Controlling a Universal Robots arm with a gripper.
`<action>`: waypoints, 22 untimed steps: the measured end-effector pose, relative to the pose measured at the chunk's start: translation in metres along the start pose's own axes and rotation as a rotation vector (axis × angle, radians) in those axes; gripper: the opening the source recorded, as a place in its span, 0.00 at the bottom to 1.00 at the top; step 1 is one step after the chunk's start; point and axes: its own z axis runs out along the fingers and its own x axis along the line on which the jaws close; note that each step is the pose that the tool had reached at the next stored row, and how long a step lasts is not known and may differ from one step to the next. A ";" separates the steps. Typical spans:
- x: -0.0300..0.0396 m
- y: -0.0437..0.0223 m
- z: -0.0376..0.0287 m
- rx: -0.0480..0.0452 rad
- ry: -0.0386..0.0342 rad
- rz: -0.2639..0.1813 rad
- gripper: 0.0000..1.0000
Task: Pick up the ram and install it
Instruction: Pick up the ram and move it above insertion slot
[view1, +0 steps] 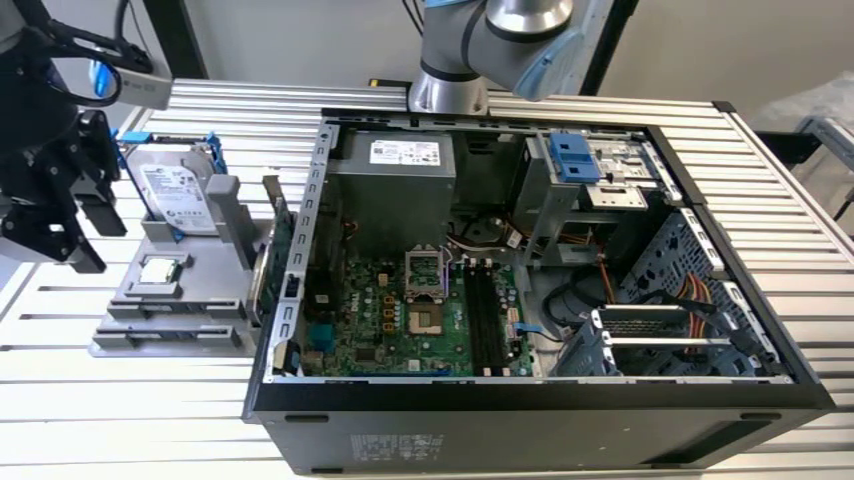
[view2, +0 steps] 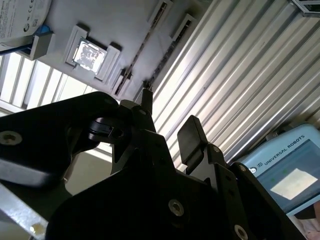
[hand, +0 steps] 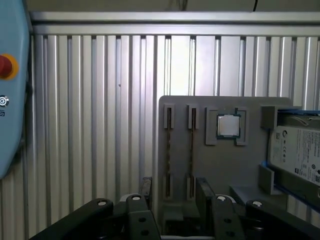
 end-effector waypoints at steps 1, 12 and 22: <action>0.0000 0.0000 0.0007 0.0000 0.0004 0.000 1.00; -0.0003 0.0000 0.0080 -0.0001 0.0041 0.000 1.00; -0.0006 -0.0001 0.0140 -0.0001 0.0084 0.000 1.00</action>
